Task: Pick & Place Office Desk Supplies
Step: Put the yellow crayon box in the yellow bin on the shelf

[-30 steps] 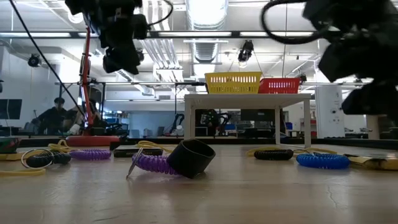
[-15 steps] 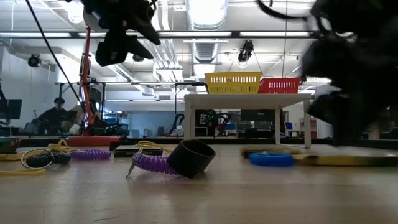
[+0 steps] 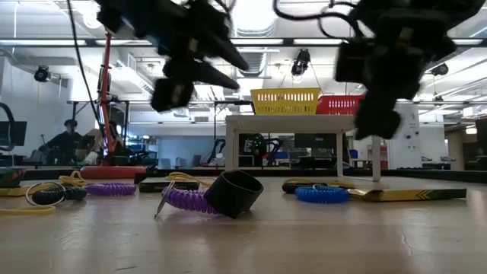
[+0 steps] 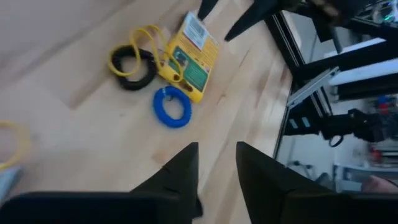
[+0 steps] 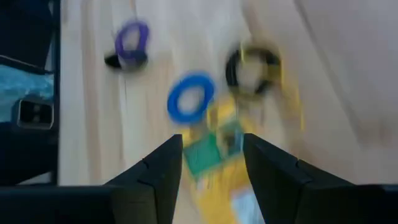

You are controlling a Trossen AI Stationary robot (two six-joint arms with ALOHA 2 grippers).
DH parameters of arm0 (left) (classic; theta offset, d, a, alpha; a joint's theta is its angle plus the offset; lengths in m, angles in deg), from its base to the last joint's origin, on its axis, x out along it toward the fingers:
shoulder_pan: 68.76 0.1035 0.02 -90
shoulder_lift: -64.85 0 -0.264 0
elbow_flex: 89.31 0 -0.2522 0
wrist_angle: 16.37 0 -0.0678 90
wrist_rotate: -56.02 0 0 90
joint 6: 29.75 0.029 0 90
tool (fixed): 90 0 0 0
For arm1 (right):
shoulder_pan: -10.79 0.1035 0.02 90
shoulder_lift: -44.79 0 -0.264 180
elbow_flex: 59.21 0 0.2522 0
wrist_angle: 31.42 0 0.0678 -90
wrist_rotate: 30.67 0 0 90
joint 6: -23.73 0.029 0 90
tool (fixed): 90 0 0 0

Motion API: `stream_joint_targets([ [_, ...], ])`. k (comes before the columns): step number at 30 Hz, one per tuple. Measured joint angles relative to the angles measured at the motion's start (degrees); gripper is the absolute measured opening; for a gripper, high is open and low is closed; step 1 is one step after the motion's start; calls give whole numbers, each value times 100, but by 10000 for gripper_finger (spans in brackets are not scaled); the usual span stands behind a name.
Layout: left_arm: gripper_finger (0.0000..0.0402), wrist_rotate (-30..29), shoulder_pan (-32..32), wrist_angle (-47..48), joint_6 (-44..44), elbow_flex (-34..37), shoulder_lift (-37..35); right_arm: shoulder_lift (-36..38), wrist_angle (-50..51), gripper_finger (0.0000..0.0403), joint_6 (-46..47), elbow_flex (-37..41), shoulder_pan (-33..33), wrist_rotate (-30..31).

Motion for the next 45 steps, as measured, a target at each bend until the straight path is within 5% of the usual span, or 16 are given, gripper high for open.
stream_joint_targets([
  [9, 7, 623, 63, -457, 80, -1105, 1692, 864, 660, 230, 1999, 697, 452, -191],
  [19, 5, 764, 305, -377, 74, -2398, 3050, 958, -905, 246, 3382, 1805, 482, 56],
  [31, 4, 872, 435, -131, 110, -2551, 3451, 666, -2311, 239, 3915, 2477, 483, 191],
  [45, 4, 579, 411, -204, 235, -2213, 3424, 509, -2876, 233, 3861, 2266, 494, 185],
])
